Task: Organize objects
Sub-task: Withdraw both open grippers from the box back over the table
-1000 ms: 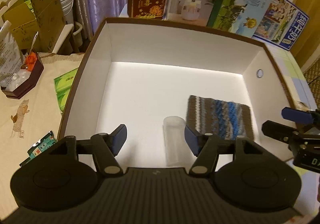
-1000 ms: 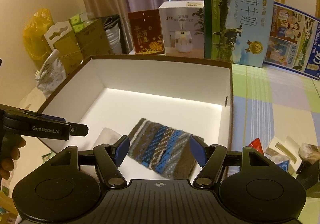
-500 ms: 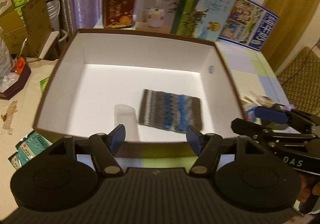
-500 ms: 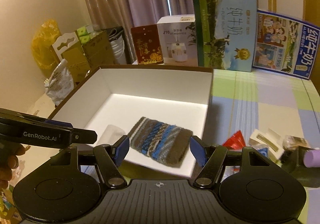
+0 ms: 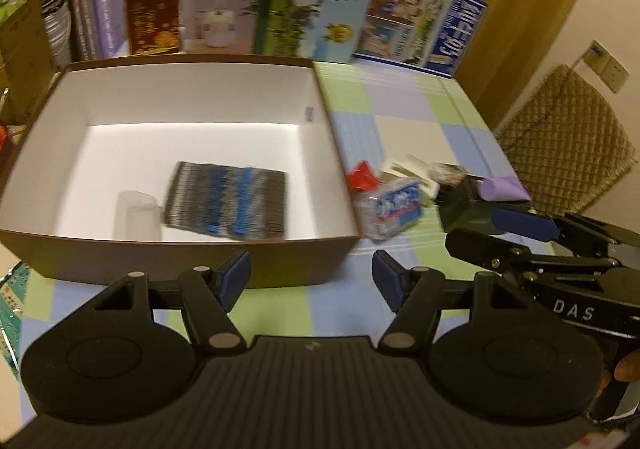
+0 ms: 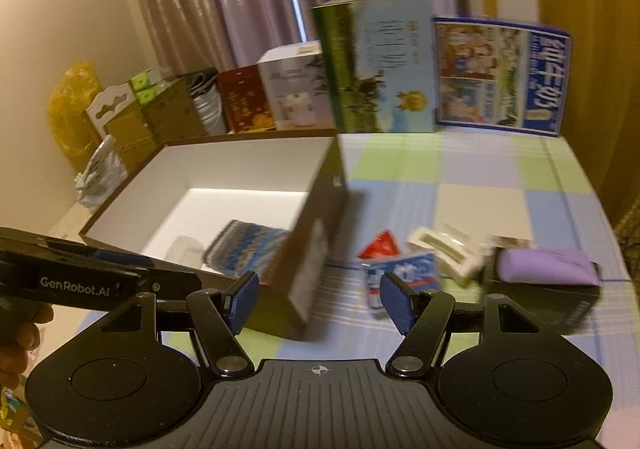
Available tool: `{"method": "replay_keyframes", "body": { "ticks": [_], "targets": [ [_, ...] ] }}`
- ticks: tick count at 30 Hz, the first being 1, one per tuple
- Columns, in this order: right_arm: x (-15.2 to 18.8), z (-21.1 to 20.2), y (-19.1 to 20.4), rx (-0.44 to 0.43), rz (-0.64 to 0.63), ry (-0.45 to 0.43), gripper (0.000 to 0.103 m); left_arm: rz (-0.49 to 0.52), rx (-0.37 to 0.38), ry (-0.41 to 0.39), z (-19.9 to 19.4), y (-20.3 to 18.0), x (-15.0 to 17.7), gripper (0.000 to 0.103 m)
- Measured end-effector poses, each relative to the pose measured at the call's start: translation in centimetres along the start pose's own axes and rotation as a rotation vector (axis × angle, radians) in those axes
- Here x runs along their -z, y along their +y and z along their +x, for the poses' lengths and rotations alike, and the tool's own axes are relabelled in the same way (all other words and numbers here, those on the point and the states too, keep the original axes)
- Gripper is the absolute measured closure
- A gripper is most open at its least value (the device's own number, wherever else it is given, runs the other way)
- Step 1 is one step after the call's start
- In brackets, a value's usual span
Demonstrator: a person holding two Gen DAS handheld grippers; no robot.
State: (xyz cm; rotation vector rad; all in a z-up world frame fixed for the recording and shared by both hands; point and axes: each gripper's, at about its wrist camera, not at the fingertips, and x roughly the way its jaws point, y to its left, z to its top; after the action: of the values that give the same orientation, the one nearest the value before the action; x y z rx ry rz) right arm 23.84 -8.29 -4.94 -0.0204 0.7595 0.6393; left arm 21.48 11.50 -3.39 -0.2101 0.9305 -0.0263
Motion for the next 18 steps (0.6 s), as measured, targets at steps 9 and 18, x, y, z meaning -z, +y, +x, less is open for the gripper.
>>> {"method": "replay_keyframes", "body": {
  "ticks": [9, 18],
  "targets": [
    [1.2, -3.5, -5.6, 0.062, 0.068, -0.009, 0.039, 0.055, 0.05, 0.013, 1.3, -5.9, 0.0, 0.04],
    [2.4, -5.3, -12.0, 0.133, 0.114, 0.001, 0.039, 0.087, 0.061, 0.033, 3.7, -10.0, -0.2, 0.04]
  ]
}}
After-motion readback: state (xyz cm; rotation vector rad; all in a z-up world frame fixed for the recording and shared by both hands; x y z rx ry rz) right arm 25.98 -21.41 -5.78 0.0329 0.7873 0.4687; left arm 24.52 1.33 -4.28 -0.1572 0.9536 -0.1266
